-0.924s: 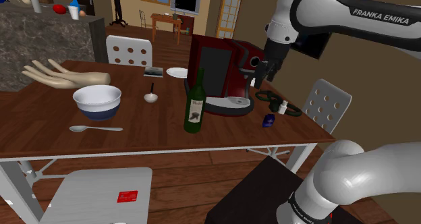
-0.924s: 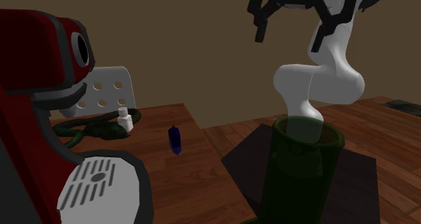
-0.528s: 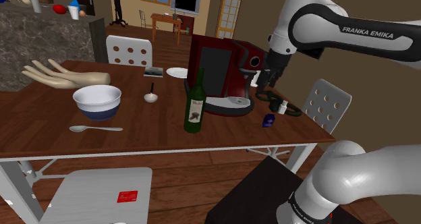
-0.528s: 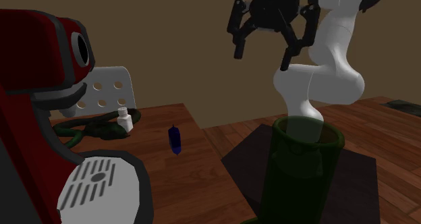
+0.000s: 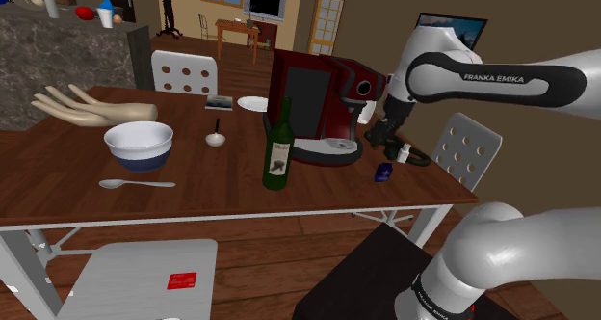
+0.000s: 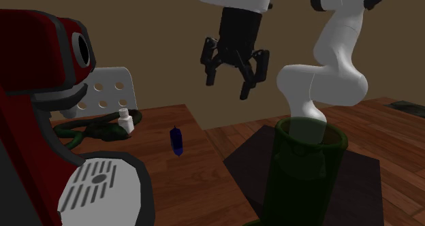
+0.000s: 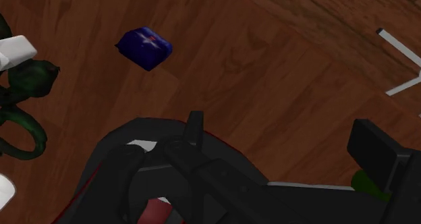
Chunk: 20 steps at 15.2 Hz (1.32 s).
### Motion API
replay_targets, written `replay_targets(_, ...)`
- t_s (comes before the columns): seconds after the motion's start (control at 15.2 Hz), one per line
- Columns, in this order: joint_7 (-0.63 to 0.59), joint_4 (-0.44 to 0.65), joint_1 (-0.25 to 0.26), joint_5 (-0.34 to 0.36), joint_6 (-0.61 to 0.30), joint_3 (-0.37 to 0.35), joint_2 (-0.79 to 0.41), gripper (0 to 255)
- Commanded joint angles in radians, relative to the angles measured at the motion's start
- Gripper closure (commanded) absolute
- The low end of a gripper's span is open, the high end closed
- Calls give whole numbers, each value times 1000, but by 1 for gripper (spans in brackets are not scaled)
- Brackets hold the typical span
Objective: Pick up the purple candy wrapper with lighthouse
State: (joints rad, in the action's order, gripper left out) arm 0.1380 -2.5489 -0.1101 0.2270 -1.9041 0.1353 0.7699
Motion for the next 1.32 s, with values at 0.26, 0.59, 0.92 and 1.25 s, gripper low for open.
replay_targets(0.26,74,-91,-62,81,-206,121,-73,0)
replay_targets(0.59,136,-118,-103,133,-385,227,-189,0)
replay_targets(0.92,212,-107,-118,148,-569,342,-348,0)
replay_targets(1.25,230,-124,-113,144,-675,381,-430,0)
